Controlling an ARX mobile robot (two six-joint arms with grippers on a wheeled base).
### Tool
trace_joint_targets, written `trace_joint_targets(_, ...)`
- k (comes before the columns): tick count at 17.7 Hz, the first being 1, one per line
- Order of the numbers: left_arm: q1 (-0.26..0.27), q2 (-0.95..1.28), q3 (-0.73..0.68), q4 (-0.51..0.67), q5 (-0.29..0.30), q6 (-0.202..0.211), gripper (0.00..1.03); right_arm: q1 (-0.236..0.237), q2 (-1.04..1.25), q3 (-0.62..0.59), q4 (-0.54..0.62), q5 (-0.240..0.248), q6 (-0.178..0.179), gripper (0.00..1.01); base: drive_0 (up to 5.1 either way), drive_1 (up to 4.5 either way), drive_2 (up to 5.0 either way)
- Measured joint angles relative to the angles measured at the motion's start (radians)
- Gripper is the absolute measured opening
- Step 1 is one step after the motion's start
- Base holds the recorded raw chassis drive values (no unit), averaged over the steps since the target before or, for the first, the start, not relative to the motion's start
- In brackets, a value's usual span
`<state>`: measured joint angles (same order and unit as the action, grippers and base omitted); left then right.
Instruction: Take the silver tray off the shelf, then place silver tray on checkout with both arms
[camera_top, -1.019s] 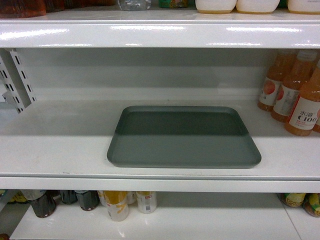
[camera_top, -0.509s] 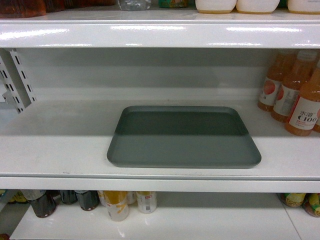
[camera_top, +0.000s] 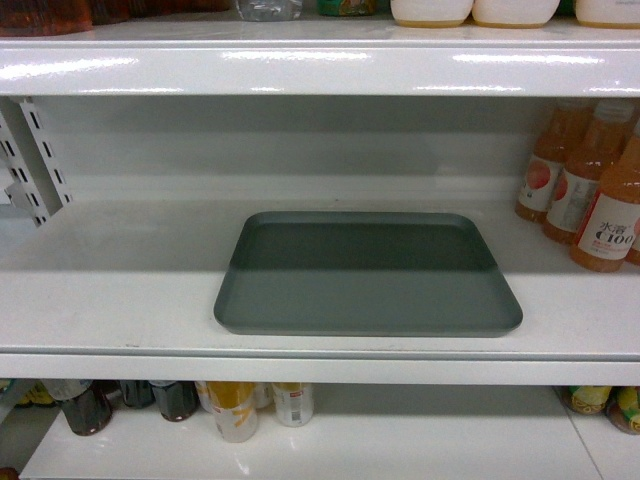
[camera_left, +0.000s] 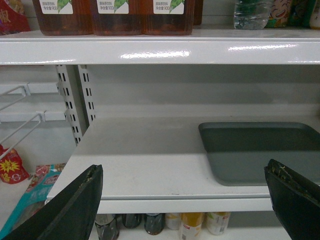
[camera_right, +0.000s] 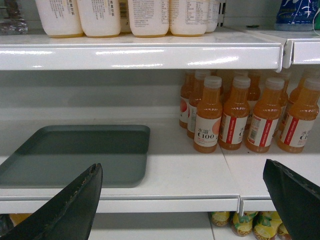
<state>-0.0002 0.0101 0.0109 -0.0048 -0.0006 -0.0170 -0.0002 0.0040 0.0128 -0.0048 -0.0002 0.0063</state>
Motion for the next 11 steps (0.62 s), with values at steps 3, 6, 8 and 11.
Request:
trace_joint_targets(3, 0.032, 0.315, 0.149, -0.253, -0.147, -0.034, 0.98, 0.031, 0.255, 0.111, -0.238, -0.087, 0.023, 0.98, 0.0, 0.00, 0.0)
trace_joint_targets(6, 0.027, 0.688, 0.167, -0.014, -0.064, -0.032, 0.98, 0.027, 0.566, 0.140, -0.041, -0.146, 0.044, 0.98, 0.0, 0.00, 0.0)
trace_joint_targets(8, -0.018, 1.001, 0.233, 0.200, -0.033, -0.051, 0.98, 0.026, 0.824, 0.189, 0.150, -0.174, 0.066, 0.98, 0.0, 0.00, 0.0)
trace_joint_targets(11, -0.121, 1.359, 0.365, 0.385, -0.060, -0.113, 0.98, 0.026, 1.162, 0.272, 0.351, -0.220, 0.099, 0.98, 0.0, 0.00, 0.0)
